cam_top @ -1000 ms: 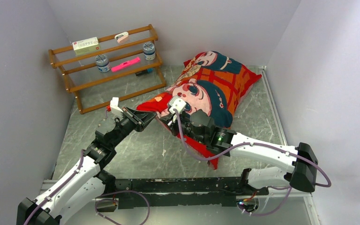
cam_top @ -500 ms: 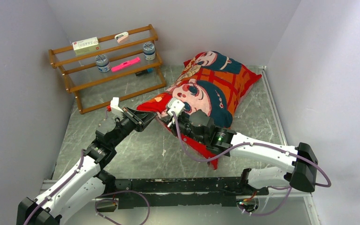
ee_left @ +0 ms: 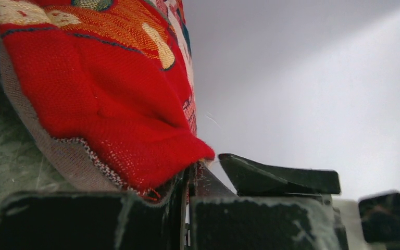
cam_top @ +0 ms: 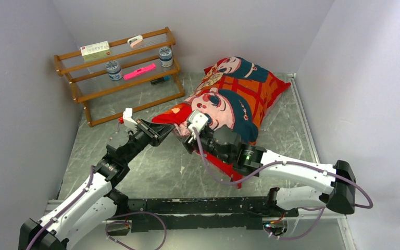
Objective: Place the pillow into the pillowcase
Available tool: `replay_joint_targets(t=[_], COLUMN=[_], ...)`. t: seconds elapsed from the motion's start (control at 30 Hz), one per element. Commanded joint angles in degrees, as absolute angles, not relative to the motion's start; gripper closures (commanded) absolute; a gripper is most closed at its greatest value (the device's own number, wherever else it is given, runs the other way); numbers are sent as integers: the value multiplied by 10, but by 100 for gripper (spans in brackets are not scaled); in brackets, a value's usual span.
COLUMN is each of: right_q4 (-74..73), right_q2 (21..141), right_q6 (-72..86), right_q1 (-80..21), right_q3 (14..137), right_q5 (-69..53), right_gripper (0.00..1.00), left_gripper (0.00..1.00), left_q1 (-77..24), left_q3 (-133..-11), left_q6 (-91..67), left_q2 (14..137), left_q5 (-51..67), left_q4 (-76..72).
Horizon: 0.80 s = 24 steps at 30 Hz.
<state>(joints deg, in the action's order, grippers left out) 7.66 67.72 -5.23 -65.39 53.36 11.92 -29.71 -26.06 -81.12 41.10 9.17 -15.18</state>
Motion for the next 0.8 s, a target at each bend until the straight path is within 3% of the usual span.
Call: replay_joint_targets(t=[0.0, 0.13, 0.23, 0.33, 0.53, 0.77], right_q4=[99, 158, 213, 253, 307, 436], right_q2=[671, 702, 715, 734, 763, 758], right_q6=[-163, -269, -320, -355, -402, -455], right_q1=[-728, -776, -777, -776, -776, -771], right_q3=[535, 518, 499, 487, 461, 396], right_q5=[256, 355, 365, 366, 354, 312], right_gripper=[37, 30, 18, 17, 25, 43], left_gripper=[95, 95, 95, 95, 95, 95], left_q1=[-297, -297, -298, -297, -298, -298], left_q3=[-302, -305, -307, -310, -312, -311], left_q6=[-817, -817, -816, -815, -816, -820], left_q2=[409, 411, 412, 412, 413, 416], left_q5=[86, 86, 86, 87, 88, 92], left_q4=[-223, -223, -220, -217, -218, -225])
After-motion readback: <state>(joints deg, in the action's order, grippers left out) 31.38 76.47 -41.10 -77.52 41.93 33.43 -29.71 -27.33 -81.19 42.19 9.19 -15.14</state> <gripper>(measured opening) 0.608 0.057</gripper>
